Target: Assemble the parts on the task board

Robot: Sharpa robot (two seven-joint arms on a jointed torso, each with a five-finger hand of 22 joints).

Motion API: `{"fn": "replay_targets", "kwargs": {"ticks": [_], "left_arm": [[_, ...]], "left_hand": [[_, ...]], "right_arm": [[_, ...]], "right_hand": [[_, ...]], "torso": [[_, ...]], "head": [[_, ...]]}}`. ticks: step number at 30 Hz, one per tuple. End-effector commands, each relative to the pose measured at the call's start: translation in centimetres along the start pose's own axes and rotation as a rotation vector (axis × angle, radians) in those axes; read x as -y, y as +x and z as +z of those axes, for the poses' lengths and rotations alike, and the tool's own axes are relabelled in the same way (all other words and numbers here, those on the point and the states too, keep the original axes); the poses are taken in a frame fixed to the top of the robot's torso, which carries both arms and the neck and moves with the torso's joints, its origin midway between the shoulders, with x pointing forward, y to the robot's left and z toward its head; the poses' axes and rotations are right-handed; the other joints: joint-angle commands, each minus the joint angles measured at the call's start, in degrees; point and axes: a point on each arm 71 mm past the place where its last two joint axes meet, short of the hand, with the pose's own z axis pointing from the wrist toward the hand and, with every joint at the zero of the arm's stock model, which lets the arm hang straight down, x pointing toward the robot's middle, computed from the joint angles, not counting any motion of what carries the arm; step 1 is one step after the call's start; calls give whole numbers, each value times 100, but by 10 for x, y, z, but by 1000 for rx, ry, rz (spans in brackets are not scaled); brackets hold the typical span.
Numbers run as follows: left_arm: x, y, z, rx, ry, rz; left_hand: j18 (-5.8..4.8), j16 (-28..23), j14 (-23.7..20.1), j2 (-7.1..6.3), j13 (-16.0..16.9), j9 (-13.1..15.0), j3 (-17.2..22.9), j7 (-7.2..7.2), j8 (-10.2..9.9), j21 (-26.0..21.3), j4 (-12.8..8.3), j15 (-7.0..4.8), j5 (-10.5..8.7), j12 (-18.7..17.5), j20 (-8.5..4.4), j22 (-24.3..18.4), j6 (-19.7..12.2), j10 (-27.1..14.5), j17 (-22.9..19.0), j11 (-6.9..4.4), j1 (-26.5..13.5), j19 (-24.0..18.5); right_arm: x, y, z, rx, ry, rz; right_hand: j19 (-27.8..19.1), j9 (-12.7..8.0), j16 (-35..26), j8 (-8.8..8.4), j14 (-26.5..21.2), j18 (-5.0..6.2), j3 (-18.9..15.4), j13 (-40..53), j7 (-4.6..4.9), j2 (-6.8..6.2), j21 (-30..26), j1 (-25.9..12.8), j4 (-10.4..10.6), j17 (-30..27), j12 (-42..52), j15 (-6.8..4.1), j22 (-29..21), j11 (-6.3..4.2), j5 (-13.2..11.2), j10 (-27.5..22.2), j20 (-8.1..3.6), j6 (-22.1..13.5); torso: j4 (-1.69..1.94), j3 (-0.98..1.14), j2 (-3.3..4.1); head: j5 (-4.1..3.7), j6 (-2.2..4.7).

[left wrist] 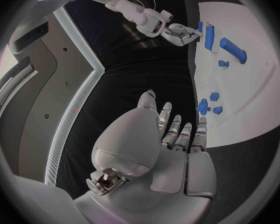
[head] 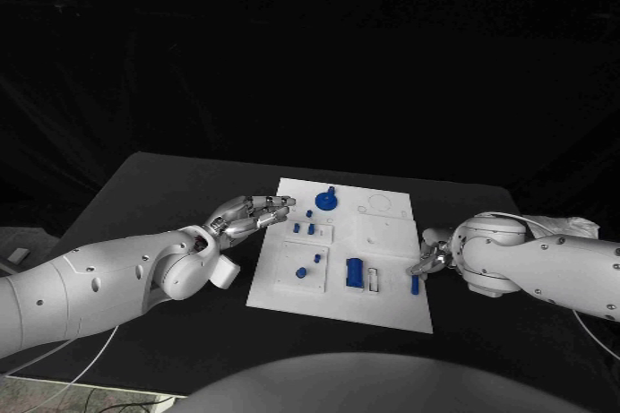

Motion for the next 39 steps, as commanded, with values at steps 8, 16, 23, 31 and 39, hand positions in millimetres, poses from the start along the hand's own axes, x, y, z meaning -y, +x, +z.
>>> {"fn": "replay_targets", "kwargs": {"ticks": [8,16,23,31,39], "left_arm": [[0,3,1,-17,4,-7],[0,3,1,-18,1,-8],[0,3,2,-18,-1,-8],[-1,3,2,-18,-4,-7],[-1,4,4,-24,-7,-9]], "left_hand": [[77,24,29,4,1,2,31,14,29,16,11,0,22,-8,3,-12,-6,30,4,3,52,12],[77,24,29,3,1,1,31,14,28,15,11,0,23,-9,3,-14,-12,30,4,4,53,11],[76,22,26,3,-1,0,32,16,27,14,11,2,25,-23,3,-18,-20,24,3,6,56,9],[74,21,24,1,-2,0,33,17,27,12,10,4,29,-30,3,-22,-23,19,3,7,60,6],[71,20,21,-1,-3,-2,36,18,26,10,7,7,36,-36,3,-27,-33,13,2,8,71,3]], "right_arm": [[4,8,5,-53,20,74],[6,9,7,-75,25,164],[9,10,6,-86,27,233],[9,6,-1,-88,13,269],[-4,-5,-14,-88,-32,275]], "right_hand": [[-86,128,20,-58,598,52,302,1510,-23,-42,-191,259,-329,1510,22,-2,896,9,816,596,3,-82],[-106,271,20,-13,598,64,514,1510,-42,-56,-277,394,-557,1510,22,-18,877,-11,1062,596,-9,-98],[-190,322,20,8,598,105,555,1510,-42,-61,-479,393,-601,1510,22,-17,819,-10,1062,596,-10,-100],[-263,391,20,20,598,132,610,1510,-36,-77,-637,383,-665,1510,22,-10,777,-5,1053,596,-5,-136],[-257,416,20,20,598,128,629,1510,-31,-78,-627,376,-685,1510,22,-8,782,-1,1018,596,-3,-156]], "torso": [[-2,0,-1],[1,0,1],[-2,-1,-1],[-2,0,0],[3,0,2]], "head": [[1,-1],[-5,-1],[-7,-1],[-21,-1],[-57,-1]]}}
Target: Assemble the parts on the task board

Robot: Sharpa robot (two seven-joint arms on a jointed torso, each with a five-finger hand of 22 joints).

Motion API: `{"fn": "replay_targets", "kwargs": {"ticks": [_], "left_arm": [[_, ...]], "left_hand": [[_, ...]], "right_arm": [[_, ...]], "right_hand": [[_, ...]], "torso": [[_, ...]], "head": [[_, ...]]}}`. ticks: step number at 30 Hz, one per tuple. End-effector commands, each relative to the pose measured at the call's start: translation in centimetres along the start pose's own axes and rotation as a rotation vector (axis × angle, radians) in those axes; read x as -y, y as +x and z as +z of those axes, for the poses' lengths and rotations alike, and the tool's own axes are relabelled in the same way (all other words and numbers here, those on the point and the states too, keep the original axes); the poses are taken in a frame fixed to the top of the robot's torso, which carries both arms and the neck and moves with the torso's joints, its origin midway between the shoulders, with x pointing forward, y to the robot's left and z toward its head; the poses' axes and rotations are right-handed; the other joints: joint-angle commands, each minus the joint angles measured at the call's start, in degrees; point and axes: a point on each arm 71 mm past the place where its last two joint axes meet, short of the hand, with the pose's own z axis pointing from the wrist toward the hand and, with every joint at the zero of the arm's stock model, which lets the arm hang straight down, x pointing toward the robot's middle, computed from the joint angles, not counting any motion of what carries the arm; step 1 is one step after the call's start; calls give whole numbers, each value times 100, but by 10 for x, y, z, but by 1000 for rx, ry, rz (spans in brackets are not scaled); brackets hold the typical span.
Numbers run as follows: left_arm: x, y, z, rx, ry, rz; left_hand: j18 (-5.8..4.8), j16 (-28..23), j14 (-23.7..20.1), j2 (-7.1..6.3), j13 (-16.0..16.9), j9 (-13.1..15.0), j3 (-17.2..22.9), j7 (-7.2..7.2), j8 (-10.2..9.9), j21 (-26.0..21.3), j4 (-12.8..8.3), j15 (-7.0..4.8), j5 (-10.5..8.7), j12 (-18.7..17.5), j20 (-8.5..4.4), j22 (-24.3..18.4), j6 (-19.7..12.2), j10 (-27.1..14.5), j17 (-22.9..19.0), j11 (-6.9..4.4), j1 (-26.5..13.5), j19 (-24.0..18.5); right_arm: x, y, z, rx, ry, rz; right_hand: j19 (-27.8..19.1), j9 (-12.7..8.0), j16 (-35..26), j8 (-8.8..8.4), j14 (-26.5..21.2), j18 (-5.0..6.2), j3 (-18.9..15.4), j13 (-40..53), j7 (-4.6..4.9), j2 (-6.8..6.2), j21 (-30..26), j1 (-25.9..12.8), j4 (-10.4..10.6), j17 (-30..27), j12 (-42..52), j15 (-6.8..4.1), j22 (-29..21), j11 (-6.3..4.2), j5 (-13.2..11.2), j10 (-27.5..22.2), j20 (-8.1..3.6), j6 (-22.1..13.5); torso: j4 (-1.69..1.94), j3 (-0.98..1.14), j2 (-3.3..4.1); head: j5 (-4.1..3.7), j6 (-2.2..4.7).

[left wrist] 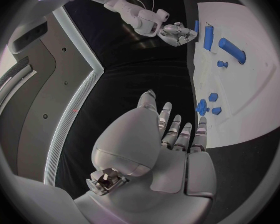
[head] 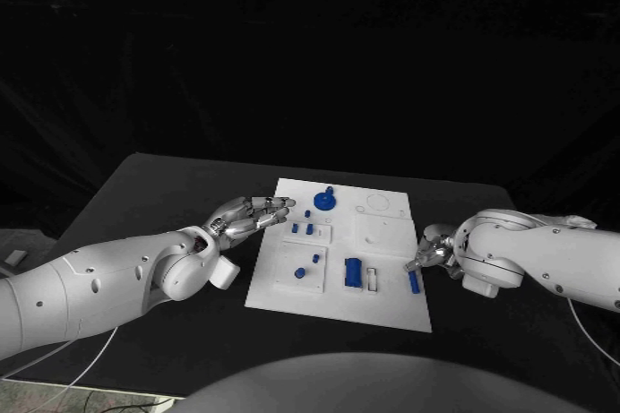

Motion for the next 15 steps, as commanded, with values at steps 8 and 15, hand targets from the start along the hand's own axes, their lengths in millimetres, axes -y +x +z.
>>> {"fn": "replay_targets", "kwargs": {"ticks": [8,15], "left_arm": [[0,4,2,-25,0,-11],[-1,4,2,-28,-2,-12]], "left_hand": [[70,20,20,-1,-3,-1,40,18,27,8,4,8,43,-38,3,-17,-35,10,2,8,79,-2],[70,20,20,-1,-3,-1,40,18,27,8,4,8,43,-38,3,-17,-35,10,2,8,79,-2]], "right_arm": [[-18,5,-5,-49,-38,26],[-28,7,-3,-82,-50,47]], "right_hand": [[-9,20,20,19,598,26,4,1505,-19,-6,32,16,-24,1506,22,-9,796,-1,-25,597,-1,15],[-12,36,20,29,598,29,13,1505,-19,5,17,5,-25,1506,22,-10,792,-2,-36,597,-2,20]], "torso": [[6,1,0],[3,-2,1]], "head": [[-8,-1],[-24,-1]]}}
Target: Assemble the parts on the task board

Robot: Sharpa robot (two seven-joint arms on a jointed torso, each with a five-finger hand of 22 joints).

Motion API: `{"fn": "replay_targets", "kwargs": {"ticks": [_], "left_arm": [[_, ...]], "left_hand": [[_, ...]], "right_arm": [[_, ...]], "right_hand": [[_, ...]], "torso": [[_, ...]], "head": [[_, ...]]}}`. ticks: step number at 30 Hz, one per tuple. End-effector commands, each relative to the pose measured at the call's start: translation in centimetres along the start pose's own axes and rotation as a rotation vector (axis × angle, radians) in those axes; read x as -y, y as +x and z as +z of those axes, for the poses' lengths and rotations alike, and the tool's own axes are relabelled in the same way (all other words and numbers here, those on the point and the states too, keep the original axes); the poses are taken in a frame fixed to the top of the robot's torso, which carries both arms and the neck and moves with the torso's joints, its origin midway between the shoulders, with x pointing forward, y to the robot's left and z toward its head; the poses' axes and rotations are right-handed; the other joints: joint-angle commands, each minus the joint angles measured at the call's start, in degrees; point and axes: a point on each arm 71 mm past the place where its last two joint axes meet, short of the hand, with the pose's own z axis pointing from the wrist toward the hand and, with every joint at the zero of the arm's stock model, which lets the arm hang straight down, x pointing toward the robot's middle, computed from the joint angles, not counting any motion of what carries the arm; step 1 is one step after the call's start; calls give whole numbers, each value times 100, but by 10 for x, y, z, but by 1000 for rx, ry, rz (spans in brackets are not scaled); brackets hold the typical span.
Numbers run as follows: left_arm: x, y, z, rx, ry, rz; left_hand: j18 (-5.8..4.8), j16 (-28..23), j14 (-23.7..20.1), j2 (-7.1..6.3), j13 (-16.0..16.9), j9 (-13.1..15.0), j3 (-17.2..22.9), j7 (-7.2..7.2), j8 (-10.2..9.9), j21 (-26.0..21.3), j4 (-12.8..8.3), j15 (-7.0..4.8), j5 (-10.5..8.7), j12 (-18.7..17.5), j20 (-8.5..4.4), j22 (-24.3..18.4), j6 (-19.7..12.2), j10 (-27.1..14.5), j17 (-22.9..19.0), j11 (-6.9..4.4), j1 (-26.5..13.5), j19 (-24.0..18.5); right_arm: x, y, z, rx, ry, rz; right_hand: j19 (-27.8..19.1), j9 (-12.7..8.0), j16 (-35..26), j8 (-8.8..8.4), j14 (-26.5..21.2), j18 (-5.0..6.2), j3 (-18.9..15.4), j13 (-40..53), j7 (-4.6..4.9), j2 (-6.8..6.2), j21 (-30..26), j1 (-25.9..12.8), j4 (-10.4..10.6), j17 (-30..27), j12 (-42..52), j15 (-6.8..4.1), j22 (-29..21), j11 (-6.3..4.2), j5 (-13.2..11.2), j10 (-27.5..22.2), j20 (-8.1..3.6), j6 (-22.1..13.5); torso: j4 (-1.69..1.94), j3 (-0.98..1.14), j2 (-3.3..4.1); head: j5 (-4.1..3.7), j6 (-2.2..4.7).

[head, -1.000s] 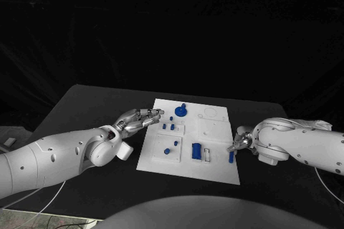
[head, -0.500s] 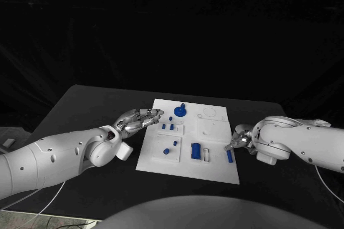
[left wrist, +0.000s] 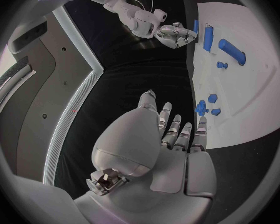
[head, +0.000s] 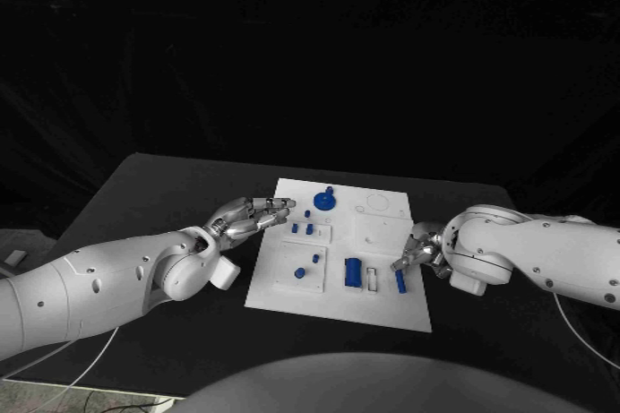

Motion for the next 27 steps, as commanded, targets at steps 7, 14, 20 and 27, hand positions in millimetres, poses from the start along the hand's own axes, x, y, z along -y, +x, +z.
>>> {"fn": "replay_targets", "kwargs": {"ticks": [7,14,20,27], "left_arm": [[0,5,2,-30,4,-12],[0,4,2,-30,2,-12],[0,4,2,-32,1,-8],[-1,4,1,-34,-3,-7]], "left_hand": [[69,17,16,23,-4,-2,42,18,25,6,4,9,24,-46,3,-10,-45,6,1,8,61,-5],[68,17,15,25,-4,-3,45,18,24,5,4,10,27,-49,3,-10,-52,4,1,8,66,-6],[68,17,15,25,-4,-3,45,18,25,5,4,10,28,-49,3,-10,-52,3,1,8,67,-6],[66,19,15,27,-4,-3,51,18,25,5,1,12,34,-49,3,-11,-57,1,1,8,78,-7]], "right_arm": [[-12,6,5,-84,-9,60],[-18,7,10,-105,-8,85],[-23,7,13,-116,-9,97],[-26,8,17,-131,-9,101]], "right_hand": [[-17,27,20,37,597,32,23,1506,-13,20,0,-10,-20,1507,22,-11,789,-2,-33,597,-2,13],[-24,47,20,44,597,37,32,1506,-13,33,-26,-37,-12,1507,22,-10,782,-1,-53,597,-1,8],[-25,68,20,49,597,38,42,1506,-12,45,-36,-62,-6,1507,22,-9,781,0,-86,597,0,1],[-36,85,20,52,597,43,48,1506,-11,53,-68,-85,0,1507,22,-7,773,2,-114,597,1,-8]], "torso": [[0,-1,1],[-3,-1,0],[-1,-1,3],[1,0,1]], "head": [[-27,-1],[-8,-1],[-8,-1],[7,-1]]}}
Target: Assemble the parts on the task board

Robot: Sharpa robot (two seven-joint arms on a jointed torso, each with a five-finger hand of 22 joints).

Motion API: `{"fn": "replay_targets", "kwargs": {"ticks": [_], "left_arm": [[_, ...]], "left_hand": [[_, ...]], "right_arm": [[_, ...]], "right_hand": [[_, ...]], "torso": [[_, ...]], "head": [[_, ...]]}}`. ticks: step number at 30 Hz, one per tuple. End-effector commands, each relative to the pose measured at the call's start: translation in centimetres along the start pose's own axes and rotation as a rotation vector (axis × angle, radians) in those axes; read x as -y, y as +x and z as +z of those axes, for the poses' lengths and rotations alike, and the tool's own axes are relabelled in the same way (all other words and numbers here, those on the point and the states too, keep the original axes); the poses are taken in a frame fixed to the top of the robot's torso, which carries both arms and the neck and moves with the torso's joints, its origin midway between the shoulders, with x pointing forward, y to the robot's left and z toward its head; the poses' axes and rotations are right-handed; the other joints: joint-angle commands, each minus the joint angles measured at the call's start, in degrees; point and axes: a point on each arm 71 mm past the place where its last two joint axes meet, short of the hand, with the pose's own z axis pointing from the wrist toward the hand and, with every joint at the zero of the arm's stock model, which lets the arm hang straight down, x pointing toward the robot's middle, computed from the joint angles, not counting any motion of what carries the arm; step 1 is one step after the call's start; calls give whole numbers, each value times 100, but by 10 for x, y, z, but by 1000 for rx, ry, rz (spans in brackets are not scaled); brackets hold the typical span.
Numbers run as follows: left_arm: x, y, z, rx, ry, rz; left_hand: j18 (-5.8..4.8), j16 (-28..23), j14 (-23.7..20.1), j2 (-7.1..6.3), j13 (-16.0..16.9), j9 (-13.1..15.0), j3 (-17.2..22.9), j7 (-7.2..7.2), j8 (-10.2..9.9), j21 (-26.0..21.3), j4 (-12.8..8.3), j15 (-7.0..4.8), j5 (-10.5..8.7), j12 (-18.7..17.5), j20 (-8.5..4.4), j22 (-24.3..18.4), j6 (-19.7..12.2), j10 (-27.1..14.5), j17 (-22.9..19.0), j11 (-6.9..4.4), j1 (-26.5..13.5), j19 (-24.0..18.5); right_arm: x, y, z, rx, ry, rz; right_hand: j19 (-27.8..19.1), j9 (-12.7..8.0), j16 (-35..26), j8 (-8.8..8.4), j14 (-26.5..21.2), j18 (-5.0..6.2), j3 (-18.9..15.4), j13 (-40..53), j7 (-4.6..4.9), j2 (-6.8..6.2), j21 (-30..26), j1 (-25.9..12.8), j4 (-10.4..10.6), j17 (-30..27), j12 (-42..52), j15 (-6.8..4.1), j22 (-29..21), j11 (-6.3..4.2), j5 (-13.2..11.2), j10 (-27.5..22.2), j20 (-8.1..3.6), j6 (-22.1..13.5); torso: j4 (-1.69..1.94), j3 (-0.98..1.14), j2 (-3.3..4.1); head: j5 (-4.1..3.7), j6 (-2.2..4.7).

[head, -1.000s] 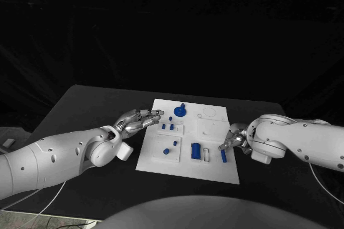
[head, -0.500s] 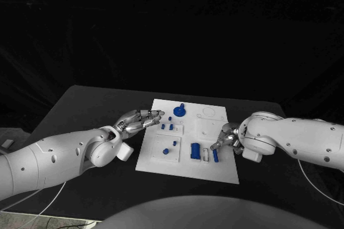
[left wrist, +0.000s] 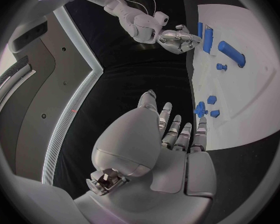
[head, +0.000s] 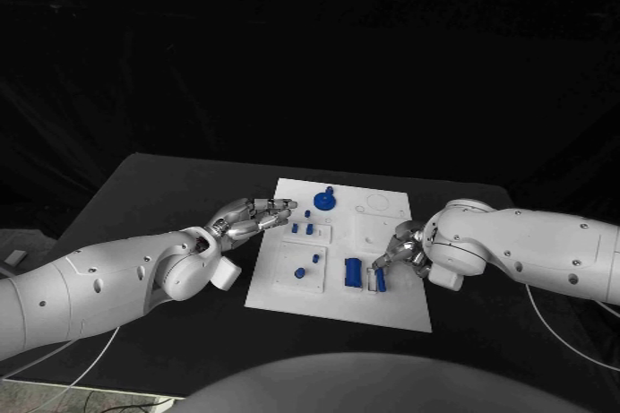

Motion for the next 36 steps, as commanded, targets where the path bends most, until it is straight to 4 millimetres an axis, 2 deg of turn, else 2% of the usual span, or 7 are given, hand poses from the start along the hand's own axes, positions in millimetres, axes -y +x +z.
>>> {"fn": "replay_targets", "kwargs": {"ticks": [1,17,22,26,30,36], "left_arm": [[0,3,0,-23,3,-4],[0,3,0,-25,0,-4],[0,3,0,-29,-1,-4],[0,3,0,-30,-2,-4],[0,3,0,-30,-3,-4],[0,3,0,-32,-4,-4]], "left_hand": [[66,19,15,-3,-4,-3,35,-3,25,5,-15,12,34,-23,3,-6,-36,1,2,8,48,-7],[64,21,15,-7,-4,-3,45,-2,28,5,-24,16,47,-26,3,-10,-40,-3,2,10,76,-8],[62,21,14,-18,-4,-3,47,0,32,4,-30,18,52,-29,4,-13,-38,-4,2,12,93,-9],[62,20,13,-22,-4,-3,47,2,32,4,-32,19,55,-30,4,-14,-42,-5,1,13,99,-9],[61,22,14,-28,-4,-3,50,2,34,5,-35,20,61,-33,4,-13,-43,-6,2,15,109,-8],[61,22,14,-30,-4,-3,52,3,35,5,-37,21,65,-31,5,-15,-42,-6,2,16,116,-8]], "right_arm": [[0,3,1,-36,0,4],[-3,4,5,-53,2,4],[-3,3,5,-53,3,2],[-3,3,6,-52,5,0],[-4,3,7,-52,6,-2],[-4,3,7,-50,6,-2]], "right_hand": [[-37,4,20,18,597,43,31,1508,-24,15,-34,-46,16,1509,22,-7,774,2,-33,597,0,0],[-67,41,20,16,597,58,56,1508,-16,46,-119,-98,31,1509,22,-2,753,8,-101,597,4,-34],[-73,74,20,11,597,60,62,1508,-7,51,-148,-156,43,1509,22,5,748,15,-222,597,10,-63],[-69,115,20,8,597,61,53,1508,-2,60,-169,-232,65,1509,22,11,747,22,-503,597,17,-82],[-72,133,20,3,597,65,49,1508,1,64,-193,-258,69,1509,22,13,744,25,-622,597,19,-94],[-79,153,20,-36,597,70,15,1508,25,76,-247,-335,104,1509,22,28,737,44,-989,597,31,-151]], "torso": [[1,1,-1],[-3,-2,1],[0,0,0],[0,-1,-2],[-1,-1,-1],[-1,-1,1]], "head": [[7,-1],[5,-1],[8,-1],[10,-1],[17,-1],[11,-1]]}}
